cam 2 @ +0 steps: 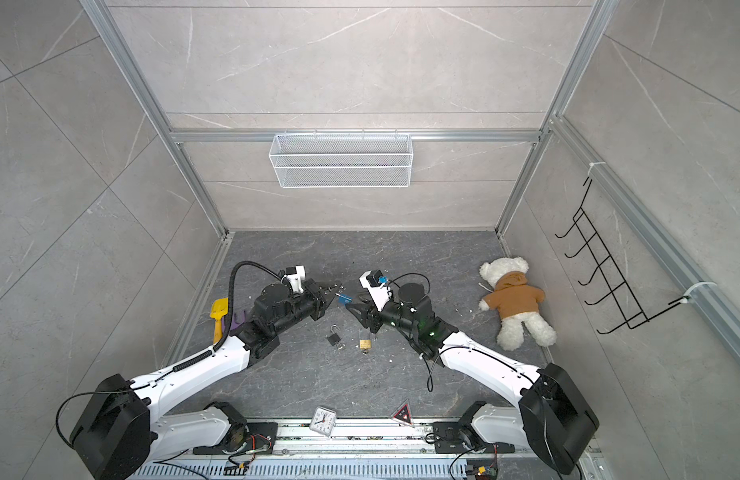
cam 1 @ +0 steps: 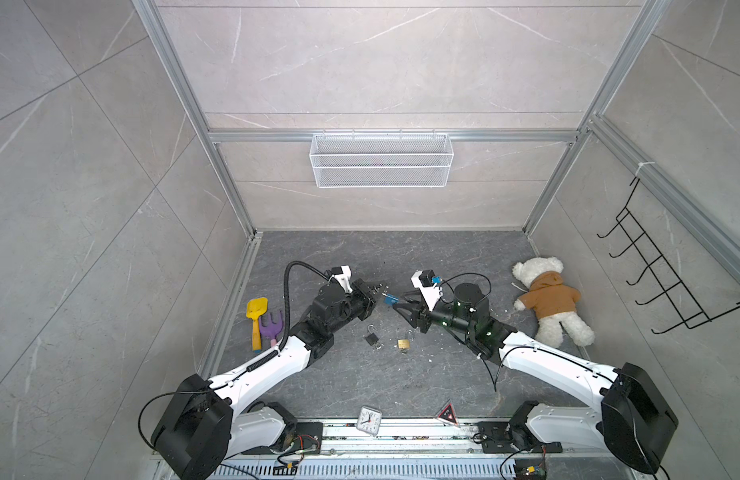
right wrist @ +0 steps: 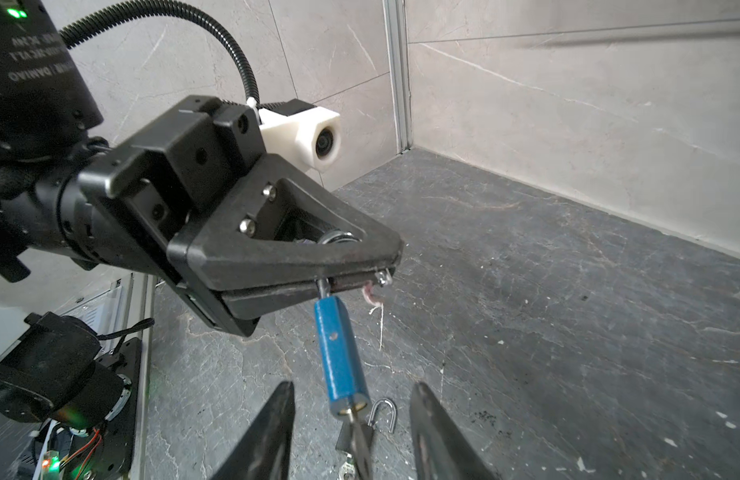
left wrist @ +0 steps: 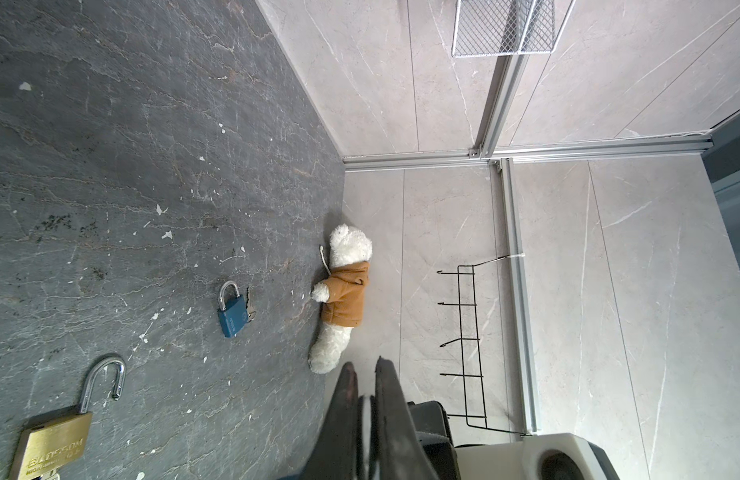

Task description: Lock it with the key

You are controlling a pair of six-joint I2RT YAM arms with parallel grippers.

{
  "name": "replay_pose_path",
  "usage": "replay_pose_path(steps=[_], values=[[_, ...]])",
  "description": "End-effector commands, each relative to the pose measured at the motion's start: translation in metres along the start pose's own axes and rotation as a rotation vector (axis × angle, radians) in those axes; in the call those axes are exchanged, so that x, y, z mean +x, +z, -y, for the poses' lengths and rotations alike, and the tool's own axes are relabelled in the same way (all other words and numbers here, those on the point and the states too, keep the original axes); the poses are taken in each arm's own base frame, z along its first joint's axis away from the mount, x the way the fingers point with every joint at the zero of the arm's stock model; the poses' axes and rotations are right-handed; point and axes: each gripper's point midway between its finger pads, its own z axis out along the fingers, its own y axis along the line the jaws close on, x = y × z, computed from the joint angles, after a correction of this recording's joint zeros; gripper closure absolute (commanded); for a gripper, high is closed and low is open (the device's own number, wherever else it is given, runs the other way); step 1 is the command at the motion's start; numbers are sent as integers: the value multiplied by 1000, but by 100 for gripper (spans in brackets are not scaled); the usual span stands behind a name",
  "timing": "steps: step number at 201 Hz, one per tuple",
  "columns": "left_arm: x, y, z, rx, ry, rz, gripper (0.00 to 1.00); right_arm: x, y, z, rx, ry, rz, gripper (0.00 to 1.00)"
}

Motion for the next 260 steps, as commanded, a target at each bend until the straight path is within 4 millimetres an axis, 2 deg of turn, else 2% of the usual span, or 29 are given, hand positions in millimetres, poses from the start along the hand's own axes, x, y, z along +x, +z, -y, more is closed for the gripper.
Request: replay_pose_path(steps=[1,18,139,169,227,244,260], values=[[-5,-2,46,137,24,9,100,-18,5,-8,-43,5,39,56],[-4,-1,47,140,24,2,100,-19,5,-9,-49,10,44,60],[0,3,54,180,16,-30,100,-15,10,-8,-57,39,29,66],[2,5,53,181,11,-45,100,-18,10,-7,-50,43,39,73],[4,9,45,164,0,-59,100,-20,6,-3,-20,41,57,74],[3,9,44,156,3,-50,100,-20,6,-2,-18,40,58,82],[2,8,43,150,11,-44,100,-20,5,-2,-15,45,57,85]])
